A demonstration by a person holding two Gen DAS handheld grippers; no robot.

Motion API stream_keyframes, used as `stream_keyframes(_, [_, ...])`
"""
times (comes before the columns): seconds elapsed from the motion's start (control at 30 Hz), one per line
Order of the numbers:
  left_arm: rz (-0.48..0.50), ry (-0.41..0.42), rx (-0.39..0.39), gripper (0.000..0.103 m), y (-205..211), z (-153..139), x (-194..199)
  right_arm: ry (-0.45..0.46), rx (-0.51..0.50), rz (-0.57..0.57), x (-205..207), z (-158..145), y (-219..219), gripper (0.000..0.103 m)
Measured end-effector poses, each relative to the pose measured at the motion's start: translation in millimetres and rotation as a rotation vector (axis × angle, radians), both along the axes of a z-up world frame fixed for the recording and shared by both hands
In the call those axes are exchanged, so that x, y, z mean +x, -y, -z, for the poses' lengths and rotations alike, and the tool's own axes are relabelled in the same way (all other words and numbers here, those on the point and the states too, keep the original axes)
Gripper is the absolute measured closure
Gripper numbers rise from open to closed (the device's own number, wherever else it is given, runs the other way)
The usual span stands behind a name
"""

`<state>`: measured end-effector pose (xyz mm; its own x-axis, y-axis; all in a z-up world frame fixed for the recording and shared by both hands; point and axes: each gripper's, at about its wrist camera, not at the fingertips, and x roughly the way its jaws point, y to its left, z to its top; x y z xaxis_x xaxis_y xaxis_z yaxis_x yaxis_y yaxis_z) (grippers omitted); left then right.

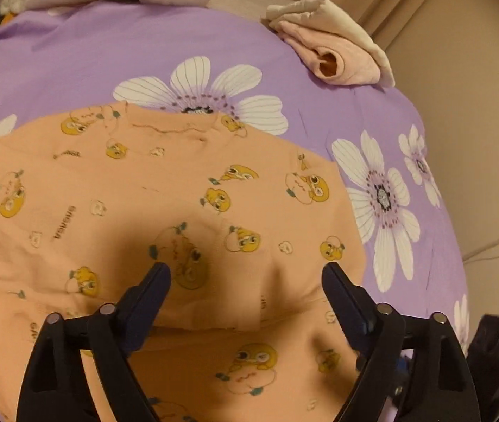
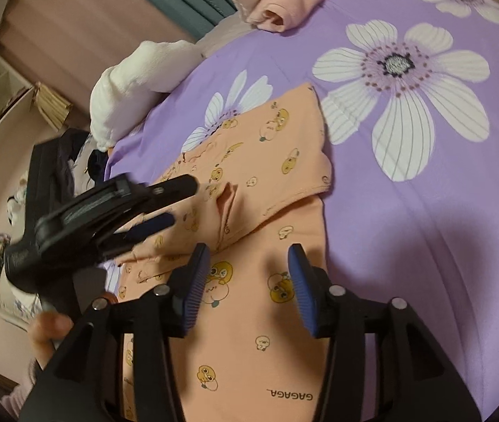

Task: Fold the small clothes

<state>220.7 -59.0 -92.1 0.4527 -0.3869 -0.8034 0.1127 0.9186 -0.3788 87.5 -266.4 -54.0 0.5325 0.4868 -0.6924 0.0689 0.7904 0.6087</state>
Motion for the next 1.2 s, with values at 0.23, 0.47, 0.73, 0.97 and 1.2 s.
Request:
stream_keyframes(0.23, [-0.022, 0.046, -0.061, 0.016, -44, -16, -18, -0.015, 0.075, -0.024, 14, 5, -15, 0.056])
stream_keyframes(0.47, [-0.192, 0.081, -0.006, 0.016, -131, -14, -57, -0.018, 0.018, -0.133, 56, 8, -57, 0.056])
stream_keyframes(0.73, [-0.387, 0.034, 0.019, 0.016, -213, 3, -94, -0.086, -0.096, -0.148, 91, 34, -83, 0.090])
stream_keyframes(0.97, [-0.431, 0.017, 0.006, 0.016, -230, 7, -99, 0.030, -0.123, -0.125, 86, -4, -77, 0.098])
stream_keyframes(1.2, [-0.381, 0.039, 0.001, 0.016, -215, 5, -90, 0.091, -0.161, -0.052, 83, -32, -43, 0.098])
